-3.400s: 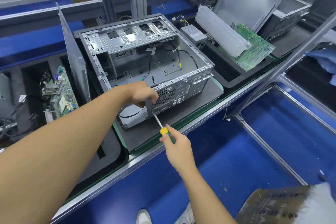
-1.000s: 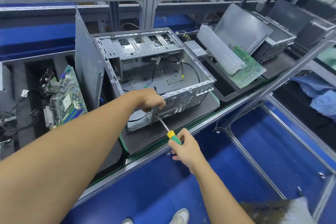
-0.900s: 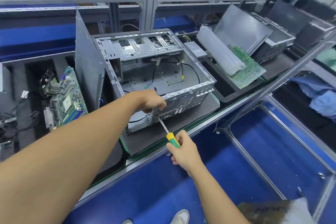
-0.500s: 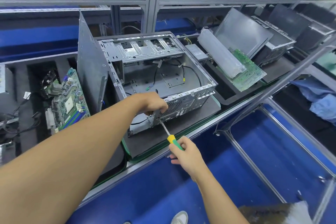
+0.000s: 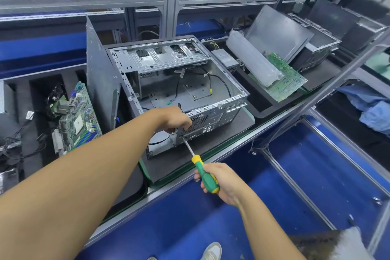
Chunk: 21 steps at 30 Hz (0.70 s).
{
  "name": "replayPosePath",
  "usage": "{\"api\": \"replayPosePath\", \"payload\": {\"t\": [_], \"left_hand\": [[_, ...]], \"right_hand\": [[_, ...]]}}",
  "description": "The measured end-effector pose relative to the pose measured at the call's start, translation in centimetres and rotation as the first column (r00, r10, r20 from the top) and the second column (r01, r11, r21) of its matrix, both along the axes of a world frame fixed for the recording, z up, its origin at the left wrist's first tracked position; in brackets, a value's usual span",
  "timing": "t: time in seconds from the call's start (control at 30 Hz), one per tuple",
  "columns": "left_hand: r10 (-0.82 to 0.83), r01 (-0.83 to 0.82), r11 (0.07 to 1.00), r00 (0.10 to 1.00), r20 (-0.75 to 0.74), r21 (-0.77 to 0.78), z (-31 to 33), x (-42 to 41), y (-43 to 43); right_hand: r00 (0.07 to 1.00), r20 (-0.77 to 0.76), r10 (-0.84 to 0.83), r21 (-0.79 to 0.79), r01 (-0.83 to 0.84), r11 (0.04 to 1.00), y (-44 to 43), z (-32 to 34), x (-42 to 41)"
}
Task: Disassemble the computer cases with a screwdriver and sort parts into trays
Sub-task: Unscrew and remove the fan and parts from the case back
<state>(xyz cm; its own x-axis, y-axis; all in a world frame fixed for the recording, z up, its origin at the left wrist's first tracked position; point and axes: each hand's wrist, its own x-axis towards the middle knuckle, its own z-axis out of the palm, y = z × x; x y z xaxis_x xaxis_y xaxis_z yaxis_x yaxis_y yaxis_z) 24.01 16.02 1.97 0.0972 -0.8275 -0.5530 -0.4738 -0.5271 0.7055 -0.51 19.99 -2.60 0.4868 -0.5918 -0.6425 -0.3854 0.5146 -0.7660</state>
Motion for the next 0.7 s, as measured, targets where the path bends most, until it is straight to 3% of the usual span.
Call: {"api": "replayPosePath", "payload": {"t": [0.2,0.37,0.43,0.57,0.7], "left_hand": [[0.004,-0.004,1.0,1.0,-0.014,-0.011,-0.1,-0.1,-0.1],[0.01,-0.01,1.0,1.0,0.001,-0.013,-0.2,0.0,-0.1],[-0.002,0.002,1.0,1.0,0.007,-0.006,-0.1,0.0,-0.1],[-0.01,0.01,1.0,1.0,0.011,0.0,-0.1,0.1,-0.1],[-0.007,0.007,1.0,1.0,0.01,0.004,0.1,0.0,0.0]], "right_hand": [[0.995,-0.042,-0.091,-0.198,0.081,0.977,0.7,-0.7,0.1],[0.993,-0.114,-0.036,0.05,0.042,0.998,0.4,0.6,1.1],[0.991,-0.13,-0.035,0.061,0.043,0.997,0.1,0.8,1.2],[0.981,-0.166,-0.1,-0.19,0.068,0.979,0.7,0.0,0.8],[0.976,-0.118,-0.182,-0.28,0.143,0.949,1.3,-1.3,0.6]]}}
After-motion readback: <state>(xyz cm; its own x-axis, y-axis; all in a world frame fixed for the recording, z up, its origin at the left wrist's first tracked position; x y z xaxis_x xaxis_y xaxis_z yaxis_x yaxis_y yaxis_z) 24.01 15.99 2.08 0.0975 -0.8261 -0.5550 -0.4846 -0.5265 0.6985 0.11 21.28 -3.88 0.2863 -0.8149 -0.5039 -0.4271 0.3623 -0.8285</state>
